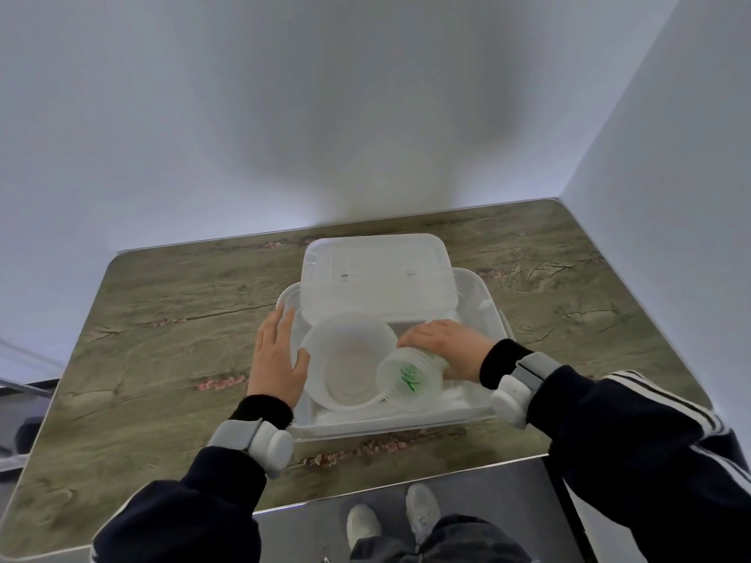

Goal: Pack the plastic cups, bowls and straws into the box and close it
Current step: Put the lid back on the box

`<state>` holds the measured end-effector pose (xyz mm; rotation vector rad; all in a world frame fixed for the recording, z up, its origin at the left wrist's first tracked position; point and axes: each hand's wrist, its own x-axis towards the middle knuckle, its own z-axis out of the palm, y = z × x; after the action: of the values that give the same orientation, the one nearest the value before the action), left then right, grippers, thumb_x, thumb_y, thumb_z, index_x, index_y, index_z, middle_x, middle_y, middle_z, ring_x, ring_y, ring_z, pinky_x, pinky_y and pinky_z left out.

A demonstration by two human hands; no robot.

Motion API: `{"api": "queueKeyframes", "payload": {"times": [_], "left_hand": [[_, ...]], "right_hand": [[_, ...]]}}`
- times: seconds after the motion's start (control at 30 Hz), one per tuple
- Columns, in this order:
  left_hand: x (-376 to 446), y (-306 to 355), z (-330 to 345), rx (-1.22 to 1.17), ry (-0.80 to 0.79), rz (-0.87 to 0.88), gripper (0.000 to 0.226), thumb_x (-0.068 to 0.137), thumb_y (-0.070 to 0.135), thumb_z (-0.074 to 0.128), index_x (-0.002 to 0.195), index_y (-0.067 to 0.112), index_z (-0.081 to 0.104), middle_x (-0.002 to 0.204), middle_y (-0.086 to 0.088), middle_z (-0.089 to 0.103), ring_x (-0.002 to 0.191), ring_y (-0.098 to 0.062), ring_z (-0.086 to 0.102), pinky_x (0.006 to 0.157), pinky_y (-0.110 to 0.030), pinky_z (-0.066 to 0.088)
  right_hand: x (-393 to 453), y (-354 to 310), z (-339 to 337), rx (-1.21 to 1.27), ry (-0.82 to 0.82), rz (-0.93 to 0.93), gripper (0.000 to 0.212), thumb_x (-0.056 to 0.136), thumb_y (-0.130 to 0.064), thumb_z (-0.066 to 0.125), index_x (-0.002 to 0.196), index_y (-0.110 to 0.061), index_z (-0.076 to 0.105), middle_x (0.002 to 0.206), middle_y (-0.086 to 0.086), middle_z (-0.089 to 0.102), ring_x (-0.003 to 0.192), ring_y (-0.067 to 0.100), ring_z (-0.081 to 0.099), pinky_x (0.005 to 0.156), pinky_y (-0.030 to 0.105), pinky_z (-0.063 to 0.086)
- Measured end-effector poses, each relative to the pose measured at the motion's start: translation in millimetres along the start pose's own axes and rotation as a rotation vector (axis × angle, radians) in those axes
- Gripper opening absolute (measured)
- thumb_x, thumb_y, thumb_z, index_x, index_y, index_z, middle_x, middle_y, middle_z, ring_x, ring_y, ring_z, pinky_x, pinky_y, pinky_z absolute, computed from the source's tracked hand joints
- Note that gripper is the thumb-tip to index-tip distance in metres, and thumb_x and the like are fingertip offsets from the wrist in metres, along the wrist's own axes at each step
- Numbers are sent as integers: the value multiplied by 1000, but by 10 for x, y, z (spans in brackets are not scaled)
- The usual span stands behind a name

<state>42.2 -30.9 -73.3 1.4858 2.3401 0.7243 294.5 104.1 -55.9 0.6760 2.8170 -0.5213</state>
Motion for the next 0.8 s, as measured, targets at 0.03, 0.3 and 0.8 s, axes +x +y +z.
{"api": "queueKeyframes", "payload": {"times": [0.03,0.3,0.8], "left_hand": [[-3,-7,1,-3,1,-1,63,89,12,51,146,13,24,156,-6,20,144,-24,15,117,-37,15],[-1,-5,-4,-43,-1,-6,62,89,13,50,146,15,25,157,-4,19,145,-22,14,118,-36,14],[954,202,-335,-371,-61,-163,45,88,5,50,133,7,45,134,-12,54,124,-25,49,106,-37,38]], "right_hand": [[10,1,34,-28,-25,1,63,78,-4,63,135,-24,43,142,-1,45,127,21,44,109,34,28],[119,30,148,-319,-206,254,43,97,-12,36,139,-22,35,143,6,38,136,22,30,112,39,25],[350,411,-951,295,252,623,27,86,-11,50,107,-22,62,98,-1,65,98,24,61,86,34,50]]}}
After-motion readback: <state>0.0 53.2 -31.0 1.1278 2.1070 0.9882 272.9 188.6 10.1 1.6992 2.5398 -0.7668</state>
